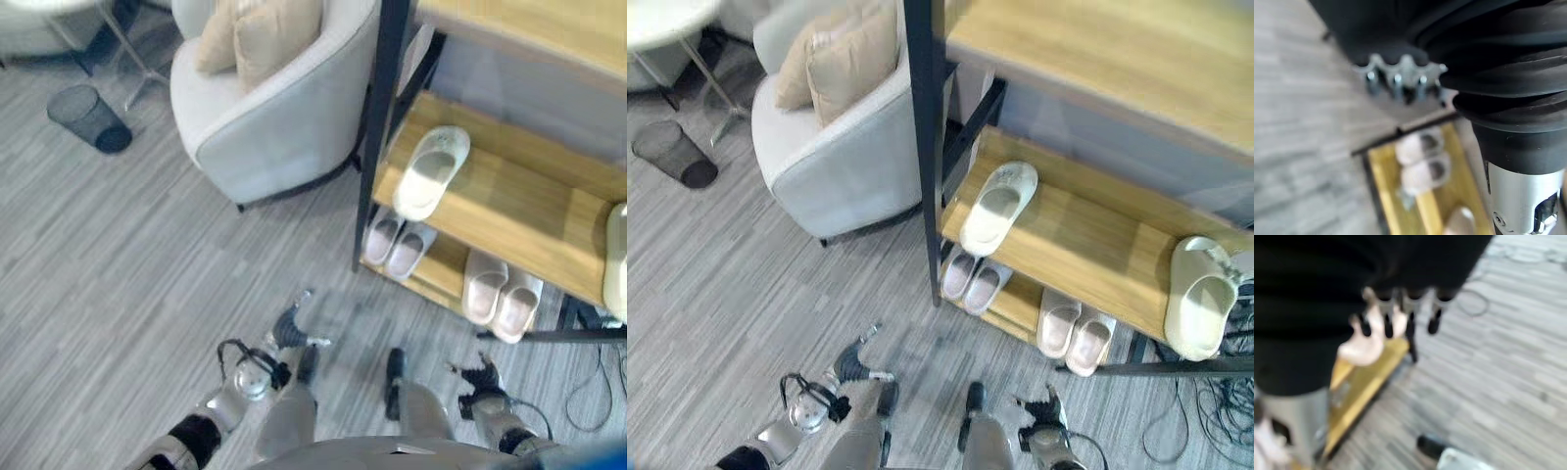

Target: Arrange the slippers neatly on the shoe rack.

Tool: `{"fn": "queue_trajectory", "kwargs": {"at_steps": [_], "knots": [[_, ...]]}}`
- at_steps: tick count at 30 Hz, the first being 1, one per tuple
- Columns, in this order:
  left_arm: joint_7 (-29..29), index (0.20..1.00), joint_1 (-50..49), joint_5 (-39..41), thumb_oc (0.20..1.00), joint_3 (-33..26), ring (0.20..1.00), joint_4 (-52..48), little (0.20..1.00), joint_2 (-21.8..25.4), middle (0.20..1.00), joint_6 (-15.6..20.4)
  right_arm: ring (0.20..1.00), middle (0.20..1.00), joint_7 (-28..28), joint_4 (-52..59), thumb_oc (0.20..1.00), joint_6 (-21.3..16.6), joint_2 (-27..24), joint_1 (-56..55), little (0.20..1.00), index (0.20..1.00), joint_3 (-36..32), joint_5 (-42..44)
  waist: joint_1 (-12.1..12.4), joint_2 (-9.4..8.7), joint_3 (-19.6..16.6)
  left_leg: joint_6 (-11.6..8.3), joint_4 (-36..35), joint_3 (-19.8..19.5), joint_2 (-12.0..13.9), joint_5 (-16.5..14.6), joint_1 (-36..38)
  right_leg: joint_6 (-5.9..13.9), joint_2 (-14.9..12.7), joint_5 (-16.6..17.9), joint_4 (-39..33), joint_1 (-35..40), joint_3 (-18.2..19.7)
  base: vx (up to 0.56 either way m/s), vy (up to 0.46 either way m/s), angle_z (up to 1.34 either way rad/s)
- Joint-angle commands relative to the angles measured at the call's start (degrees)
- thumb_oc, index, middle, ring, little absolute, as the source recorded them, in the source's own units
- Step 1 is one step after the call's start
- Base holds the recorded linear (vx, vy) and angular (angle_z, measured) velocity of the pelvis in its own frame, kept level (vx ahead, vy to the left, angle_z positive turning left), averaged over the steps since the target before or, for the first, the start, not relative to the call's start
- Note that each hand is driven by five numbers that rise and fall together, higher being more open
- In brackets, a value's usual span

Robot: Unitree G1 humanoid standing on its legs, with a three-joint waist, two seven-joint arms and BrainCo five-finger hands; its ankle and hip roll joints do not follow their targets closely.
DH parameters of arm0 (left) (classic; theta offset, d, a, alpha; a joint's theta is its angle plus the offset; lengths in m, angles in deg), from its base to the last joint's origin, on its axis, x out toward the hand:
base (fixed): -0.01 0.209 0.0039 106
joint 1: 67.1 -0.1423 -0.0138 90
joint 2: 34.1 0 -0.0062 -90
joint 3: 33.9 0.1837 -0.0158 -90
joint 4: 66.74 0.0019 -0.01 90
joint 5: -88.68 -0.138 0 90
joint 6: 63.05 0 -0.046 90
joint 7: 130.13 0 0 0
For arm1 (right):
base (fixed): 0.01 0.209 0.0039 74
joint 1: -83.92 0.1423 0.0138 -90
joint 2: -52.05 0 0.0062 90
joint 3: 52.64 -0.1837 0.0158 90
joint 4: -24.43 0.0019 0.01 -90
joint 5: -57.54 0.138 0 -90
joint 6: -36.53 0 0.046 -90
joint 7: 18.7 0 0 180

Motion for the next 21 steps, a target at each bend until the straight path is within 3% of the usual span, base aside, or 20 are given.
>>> {"fn": "queue_trajectory", "kwargs": {"at_steps": [1, 3, 6, 11, 18, 21], "knots": [[-5.67, 1.000, 2.77, 0.72, 1.000, 0.28, 1.000, -9.00, 1.000, 2.33, 1.000, 1.66, 1.000, 1.000, -1.90, 0.89, 1.000, 0.49, -1.07, 0.30, 1.000, 1.000, -1.72, -1.51, 0.05, -0.45, 1.85, -1.79, -2.01, 0.86, 1.05, 0.03, -0.42, 4.90, -2.26, 0.29, -3.79, 5.14, 0.30, 0.12, -0.032, -0.09], [-9.32, 1.000, 3.15, -0.75, 1.000, 2.83, 1.000, -14.85, 1.000, 3.62, 1.000, 1.88, 1.000, 1.000, -3.54, 0.01, 1.000, 1.01, -0.24, -1.30, 1.000, 1.000, -2.13, -0.79, 0.03, -0.23, -1.06, -1.99, -5.97, 1.47, 1.94, 0.43, 4.80, 5.16, -1.46, 0.44, -6.58, 9.37, 0.10, 0.17, -0.056, -0.10], [-10.90, 1.000, 3.53, -0.85, 1.000, 4.33, 1.000, -16.81, 1.000, 3.54, 1.000, 1.94, 1.000, 1.000, -4.21, -0.35, 1.000, 1.37, 0.04, -2.08, 1.000, 1.000, -1.33, -1.71, -0.07, -0.20, -2.09, -2.17, -7.83, 1.90, 2.45, 0.72, 7.40, 5.20, -1.07, 0.54, -7.97, 11.61, 0.29, 0.09, -0.042, -0.11], [-14.39, 1.000, 9.36, 0.70, 1.000, 10.53, 1.000, -20.20, 1.000, -0.76, 1.000, 1.98, 1.000, 1.000, -5.38, -1.65, 1.000, 2.10, 1.67, -1.81, 1.000, 1.000, 0.42, -1.43, -1.38, 0.17, -4.68, -2.39, -8.51, 2.86, 2.48, 1.21, 9.25, 5.05, -0.73, 0.92, -9.03, 13.73, 0.86, 0.02, -0.046, -0.06], [-12.21, 1.000, 19.97, -4.52, 1.000, 17.28, 1.000, -19.60, 1.000, -6.77, 1.000, 3.11, 1.000, 1.000, -5.84, -1.03, 1.000, 1.89, 2.31, -4.06, 1.000, 1.000, 2.76, -2.33, -4.97, 1.71, -5.39, -2.49, -8.51, 4.99, 2.51, 0.92, 10.01, 5.09, -0.55, 1.83, -9.63, 13.30, 2.99, 0.00, -0.046, -0.16], [-9.92, 1.000, 22.68, -6.44, 1.000, 17.27, 1.000, -17.54, 1.000, -8.45, 1.000, 3.02, 1.000, 1.000, -5.59, -0.75, 1.000, 1.79, 2.39, -4.87, 1.000, 1.000, 3.56, -2.82, -6.12, 2.27, -5.43, -2.33, -8.51, 6.30, 2.72, 0.42, 10.95, 5.16, -0.45, 2.26, -10.54, 13.42, 4.63, 0.04, -0.032, -0.34]]}}
